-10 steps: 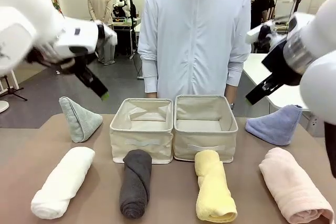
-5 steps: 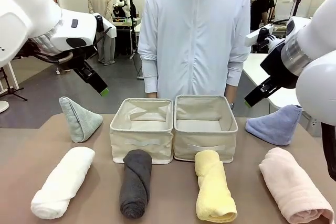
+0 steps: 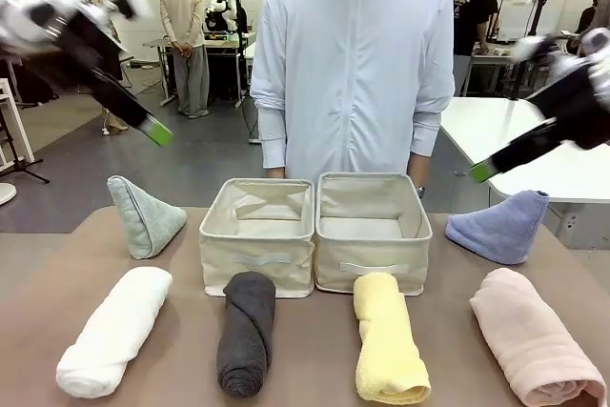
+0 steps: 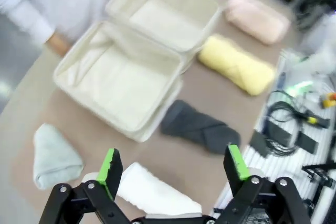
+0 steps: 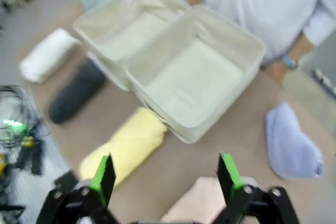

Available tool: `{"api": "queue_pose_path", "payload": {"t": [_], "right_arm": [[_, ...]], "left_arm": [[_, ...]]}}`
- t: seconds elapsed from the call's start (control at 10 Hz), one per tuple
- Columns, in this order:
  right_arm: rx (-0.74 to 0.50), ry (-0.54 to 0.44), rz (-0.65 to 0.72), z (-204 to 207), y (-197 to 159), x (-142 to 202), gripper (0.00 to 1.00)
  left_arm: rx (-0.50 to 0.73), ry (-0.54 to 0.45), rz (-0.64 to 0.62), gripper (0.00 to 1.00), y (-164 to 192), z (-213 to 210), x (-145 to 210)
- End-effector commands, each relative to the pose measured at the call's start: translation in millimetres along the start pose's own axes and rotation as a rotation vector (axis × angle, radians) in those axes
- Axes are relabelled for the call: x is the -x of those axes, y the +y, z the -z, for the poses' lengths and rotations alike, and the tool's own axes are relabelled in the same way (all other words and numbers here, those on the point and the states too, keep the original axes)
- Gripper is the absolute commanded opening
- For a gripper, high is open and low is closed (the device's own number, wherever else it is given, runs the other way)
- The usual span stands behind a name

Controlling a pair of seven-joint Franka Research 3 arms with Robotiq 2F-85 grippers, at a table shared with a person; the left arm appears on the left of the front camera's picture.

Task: Sort the towels based on their folding style.
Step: Pick up one triangle-folded towel and place it in the left Fabric basket.

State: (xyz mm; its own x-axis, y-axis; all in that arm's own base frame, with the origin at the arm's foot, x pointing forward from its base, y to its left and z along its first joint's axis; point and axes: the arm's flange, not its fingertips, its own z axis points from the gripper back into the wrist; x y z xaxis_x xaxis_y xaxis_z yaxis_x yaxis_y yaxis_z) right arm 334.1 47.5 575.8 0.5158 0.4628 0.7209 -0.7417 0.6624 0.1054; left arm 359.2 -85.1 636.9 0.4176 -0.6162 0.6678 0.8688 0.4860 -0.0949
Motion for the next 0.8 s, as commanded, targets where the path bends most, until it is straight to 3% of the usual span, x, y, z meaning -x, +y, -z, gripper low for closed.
{"api": "queue_pose_path", "payload": {"t": [0.0, 0.2, 0.4, 0.7], "right_arm": [[-0.195, -0.112, 0.004, -65, -29, 16, 1.0], [-0.245, -0.194, 0.02, -96, -75, 46, 1.0], [-0.291, -0.308, 0.05, -117, -119, 81, 1.0], [-0.322, -0.362, 0.059, -135, -153, 112, 1.0]], "left_arm": [[0.221, 0.031, -0.077, 1.0, 35, -61, 10], [0.198, 0.059, -0.04, 1.0, 72, -102, 39], [0.236, -0.1, 0.057, 1.0, 110, -132, 84], [0.24, -0.355, 0.152, 1.0, 144, -137, 136]]}}
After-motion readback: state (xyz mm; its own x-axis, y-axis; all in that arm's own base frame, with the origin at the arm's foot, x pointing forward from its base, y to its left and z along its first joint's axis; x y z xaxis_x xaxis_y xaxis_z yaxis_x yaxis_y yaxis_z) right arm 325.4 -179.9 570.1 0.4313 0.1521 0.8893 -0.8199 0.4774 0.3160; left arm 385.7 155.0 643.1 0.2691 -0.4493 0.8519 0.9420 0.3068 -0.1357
